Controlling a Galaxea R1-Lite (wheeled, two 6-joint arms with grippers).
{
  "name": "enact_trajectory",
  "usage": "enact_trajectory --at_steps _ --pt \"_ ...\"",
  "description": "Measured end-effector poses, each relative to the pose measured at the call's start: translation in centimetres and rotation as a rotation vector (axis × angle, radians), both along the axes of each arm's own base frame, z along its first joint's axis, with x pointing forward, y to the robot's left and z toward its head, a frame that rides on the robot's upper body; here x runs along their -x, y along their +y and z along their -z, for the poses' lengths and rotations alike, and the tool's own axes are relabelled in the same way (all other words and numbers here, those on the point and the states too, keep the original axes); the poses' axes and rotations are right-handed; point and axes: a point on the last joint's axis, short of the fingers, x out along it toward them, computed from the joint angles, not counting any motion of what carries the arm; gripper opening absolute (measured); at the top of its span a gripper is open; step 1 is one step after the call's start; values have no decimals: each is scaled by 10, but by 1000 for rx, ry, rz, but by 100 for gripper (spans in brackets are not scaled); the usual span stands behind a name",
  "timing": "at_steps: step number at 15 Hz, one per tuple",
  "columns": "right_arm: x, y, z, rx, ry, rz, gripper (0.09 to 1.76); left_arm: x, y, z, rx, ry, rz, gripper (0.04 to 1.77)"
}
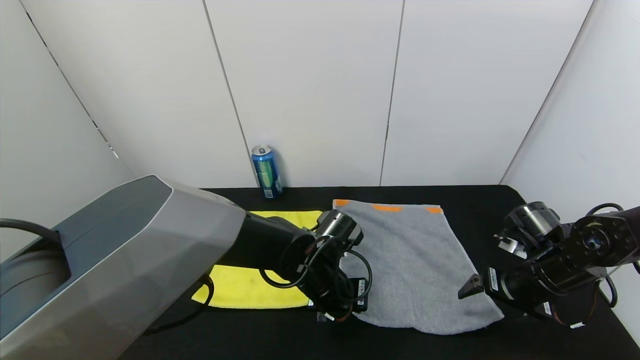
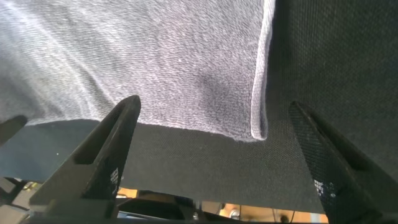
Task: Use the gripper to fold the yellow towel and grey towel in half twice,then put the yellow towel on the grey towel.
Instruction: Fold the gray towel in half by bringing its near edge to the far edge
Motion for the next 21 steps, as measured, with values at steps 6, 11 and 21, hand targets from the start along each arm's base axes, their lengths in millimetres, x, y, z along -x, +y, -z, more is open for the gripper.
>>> enact_trajectory --at_steps 6,11,21 --pt "0 0 0 0 1 0 171 0 0 0 0 0 0 13" --pt "-3 8 21 1 80 6 107 -1 1 0 1 0 -7 13" --pt "16 10 4 -11 53 12 12 16 14 -13 -10 7 -13 13"
